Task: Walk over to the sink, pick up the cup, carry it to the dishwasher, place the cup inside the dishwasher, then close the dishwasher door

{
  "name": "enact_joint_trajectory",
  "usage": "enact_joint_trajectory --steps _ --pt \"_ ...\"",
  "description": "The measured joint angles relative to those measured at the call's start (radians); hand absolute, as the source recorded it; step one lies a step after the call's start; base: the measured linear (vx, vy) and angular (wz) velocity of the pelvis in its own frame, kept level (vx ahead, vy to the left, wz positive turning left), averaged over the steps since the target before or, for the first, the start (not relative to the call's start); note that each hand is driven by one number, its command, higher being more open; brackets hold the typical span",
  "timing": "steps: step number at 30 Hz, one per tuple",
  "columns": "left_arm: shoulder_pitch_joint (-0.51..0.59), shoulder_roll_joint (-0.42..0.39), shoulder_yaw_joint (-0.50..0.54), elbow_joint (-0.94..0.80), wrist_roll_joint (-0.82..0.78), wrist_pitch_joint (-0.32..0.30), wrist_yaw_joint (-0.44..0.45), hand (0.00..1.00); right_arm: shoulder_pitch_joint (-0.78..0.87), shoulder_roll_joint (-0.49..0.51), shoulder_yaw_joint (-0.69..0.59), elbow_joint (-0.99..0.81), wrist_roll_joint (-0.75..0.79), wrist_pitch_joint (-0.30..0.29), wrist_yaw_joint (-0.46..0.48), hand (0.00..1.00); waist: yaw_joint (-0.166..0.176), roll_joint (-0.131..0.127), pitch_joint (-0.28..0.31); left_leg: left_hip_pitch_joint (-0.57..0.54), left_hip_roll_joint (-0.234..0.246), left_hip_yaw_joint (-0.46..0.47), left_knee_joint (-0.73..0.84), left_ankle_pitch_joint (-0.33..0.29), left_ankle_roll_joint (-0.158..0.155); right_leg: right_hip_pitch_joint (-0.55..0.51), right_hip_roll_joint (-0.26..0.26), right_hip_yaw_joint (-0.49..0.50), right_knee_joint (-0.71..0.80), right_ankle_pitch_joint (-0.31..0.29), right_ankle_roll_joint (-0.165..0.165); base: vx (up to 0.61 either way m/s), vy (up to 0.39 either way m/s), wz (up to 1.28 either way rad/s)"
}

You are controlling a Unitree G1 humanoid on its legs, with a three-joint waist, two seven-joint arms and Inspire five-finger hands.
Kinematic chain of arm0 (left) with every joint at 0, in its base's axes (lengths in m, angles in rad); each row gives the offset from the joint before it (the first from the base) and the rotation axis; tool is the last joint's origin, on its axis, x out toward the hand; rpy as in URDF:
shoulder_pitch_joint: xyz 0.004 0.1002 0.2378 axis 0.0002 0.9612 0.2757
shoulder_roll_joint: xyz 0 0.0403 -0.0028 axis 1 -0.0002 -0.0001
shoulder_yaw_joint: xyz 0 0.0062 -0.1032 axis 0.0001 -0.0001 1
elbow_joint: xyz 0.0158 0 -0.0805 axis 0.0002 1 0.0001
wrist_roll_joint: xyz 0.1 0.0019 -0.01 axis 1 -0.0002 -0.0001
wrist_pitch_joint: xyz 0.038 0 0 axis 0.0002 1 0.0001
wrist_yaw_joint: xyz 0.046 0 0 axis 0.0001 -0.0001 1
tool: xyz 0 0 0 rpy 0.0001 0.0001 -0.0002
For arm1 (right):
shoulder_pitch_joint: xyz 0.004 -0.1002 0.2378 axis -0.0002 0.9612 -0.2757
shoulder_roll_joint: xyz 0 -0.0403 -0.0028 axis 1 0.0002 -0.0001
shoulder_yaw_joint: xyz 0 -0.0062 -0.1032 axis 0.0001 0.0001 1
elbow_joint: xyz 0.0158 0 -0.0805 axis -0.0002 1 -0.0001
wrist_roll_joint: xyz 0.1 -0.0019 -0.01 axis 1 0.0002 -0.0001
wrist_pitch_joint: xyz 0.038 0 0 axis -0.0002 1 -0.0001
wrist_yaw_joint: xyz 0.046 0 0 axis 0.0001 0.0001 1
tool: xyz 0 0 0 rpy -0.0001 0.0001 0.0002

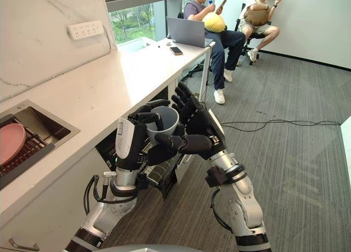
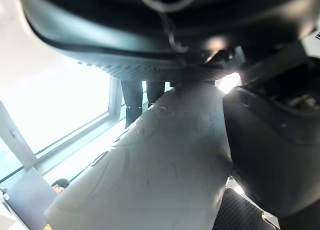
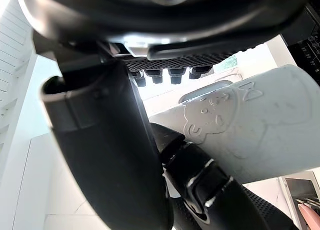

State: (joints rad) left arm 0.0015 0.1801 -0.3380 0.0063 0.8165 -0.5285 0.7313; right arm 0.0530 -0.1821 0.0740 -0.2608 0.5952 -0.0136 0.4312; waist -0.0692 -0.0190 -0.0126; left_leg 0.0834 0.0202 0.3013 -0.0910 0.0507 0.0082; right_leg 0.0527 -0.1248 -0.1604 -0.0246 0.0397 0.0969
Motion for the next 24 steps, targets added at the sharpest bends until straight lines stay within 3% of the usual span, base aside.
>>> enact_joint_trajectory --steps 6,9,11,24 --pt "-0.048 0.051 0.055 0.012 -0.001 0.032 0.084 0.0 -0.023 -0.054 0.007 0.009 -0.005 0.004 0.01 1.0 0.002 -0.001 0.005 -0.038 0.002 0.013 0.004 0.003 -0.002 -0.043 0.002 0.016 -0.004 0.017 -0.006 -0.01 0.001 -0.06" --pt "-0.247 0.11 0.096 0.122 -0.008 0.059 0.15 0.0 -0.199 -0.074 0.01 0.077 -0.01 -0.017 -0.032 1.0 0.001 -0.006 0.062 -0.096 0.002 0.028 0.003 0.025 -0.001 -0.105 0.003 0.032 -0.012 0.049 -0.011 -0.1 0.012 -0.12" --pt "-0.294 0.13 0.106 0.129 -0.044 0.071 0.157 0.0 -0.232 -0.074 0.01 0.078 -0.01 -0.026 -0.046 1.0 0.001 -0.005 0.082 -0.098 0.001 0.037 0.004 0.027 0.0 -0.109 0.004 0.04 -0.012 0.052 -0.013 -0.04 0.015 -0.11" --pt "-0.284 0.12 0.114 0.114 -0.047 0.06 0.157 0.0 -0.164 -0.076 0.0 0.059 -0.012 -0.026 -0.022 1.0 0.001 -0.002 0.09 -0.062 -0.001 0.009 -0.001 0.024 0.0 -0.066 0.004 0.02 -0.005 0.04 -0.013 0.01 0.001 0.03"
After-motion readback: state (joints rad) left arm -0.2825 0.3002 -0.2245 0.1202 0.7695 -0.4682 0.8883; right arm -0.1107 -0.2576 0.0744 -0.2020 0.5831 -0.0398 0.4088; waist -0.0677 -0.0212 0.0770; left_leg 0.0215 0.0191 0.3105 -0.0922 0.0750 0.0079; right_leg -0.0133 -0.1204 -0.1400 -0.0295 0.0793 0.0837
